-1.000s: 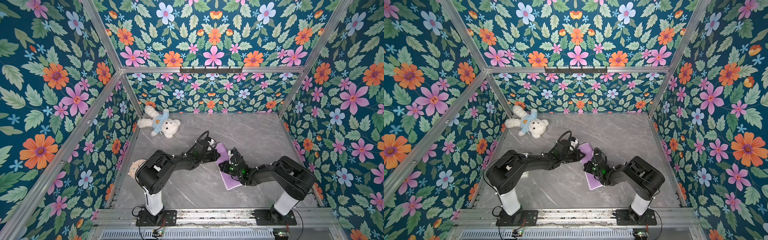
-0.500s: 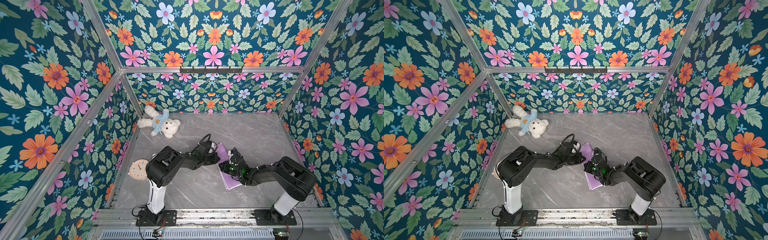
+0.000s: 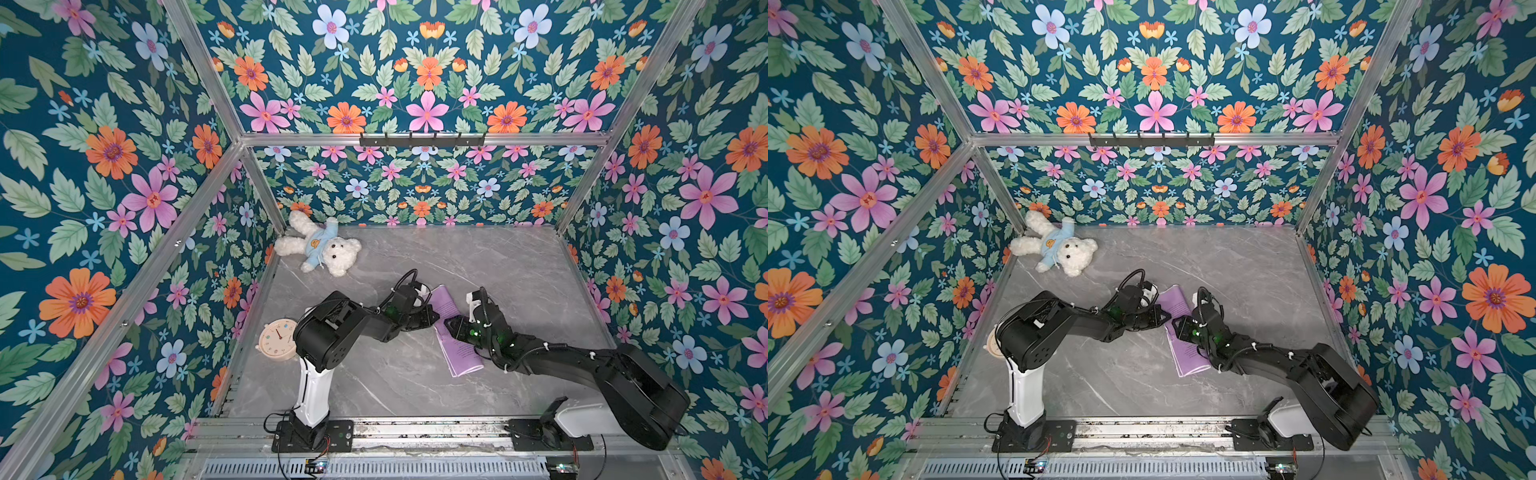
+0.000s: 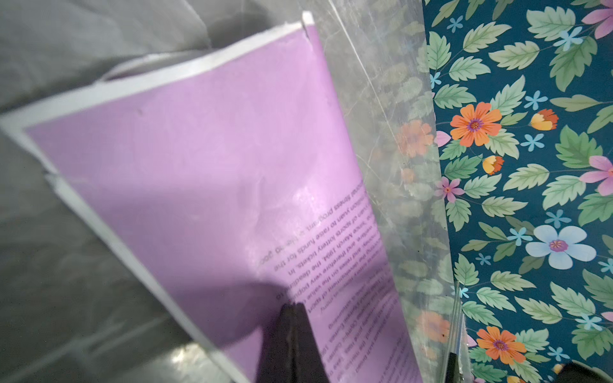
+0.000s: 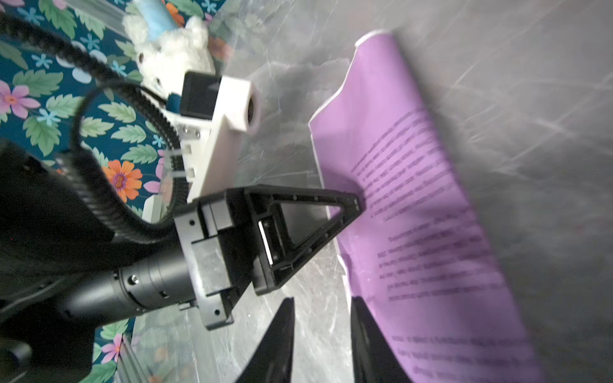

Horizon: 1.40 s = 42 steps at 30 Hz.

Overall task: Fold the rectangular paper in half along the long edge
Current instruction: Fold the paper at the center of the board.

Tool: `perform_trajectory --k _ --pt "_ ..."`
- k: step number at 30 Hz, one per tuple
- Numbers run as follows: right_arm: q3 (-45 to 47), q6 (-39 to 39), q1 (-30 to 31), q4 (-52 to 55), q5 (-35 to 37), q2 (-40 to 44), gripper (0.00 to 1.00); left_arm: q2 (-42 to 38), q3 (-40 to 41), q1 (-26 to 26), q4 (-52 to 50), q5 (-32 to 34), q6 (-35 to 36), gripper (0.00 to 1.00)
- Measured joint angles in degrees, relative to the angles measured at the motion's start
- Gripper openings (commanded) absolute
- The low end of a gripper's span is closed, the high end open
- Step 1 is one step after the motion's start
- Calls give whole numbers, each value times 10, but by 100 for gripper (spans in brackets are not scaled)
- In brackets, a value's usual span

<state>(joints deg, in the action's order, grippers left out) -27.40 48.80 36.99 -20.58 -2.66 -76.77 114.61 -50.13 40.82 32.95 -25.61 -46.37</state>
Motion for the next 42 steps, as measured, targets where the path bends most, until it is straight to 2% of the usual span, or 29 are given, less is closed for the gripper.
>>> perform_trajectory --k 4,6,7,16,30,37,42 --pt "-4 -22 -42 73 5 23 48 3 -3 0 2 0 0 0" --pt "-11 -36 -45 108 2 24 55 3 -4 0 2 -1 0 0" --pt "-17 -46 -45 126 0 22 55 3 -4 0 2 -1 0 0" --pt "-39 -88 -48 194 -19 -32 23 3 -5 0 0 -1 1 0" --pt "-62 -89 -40 191 -32 -86 12 -4 -5 -2 -9 4 2 0" --pt "-89 -88 -30 205 -16 -115 7 -36 -5 -1 -53 16 8 22" --pt "-92 -84 -30 207 -15 -119 6 -78 -7 1 -75 17 17 25"
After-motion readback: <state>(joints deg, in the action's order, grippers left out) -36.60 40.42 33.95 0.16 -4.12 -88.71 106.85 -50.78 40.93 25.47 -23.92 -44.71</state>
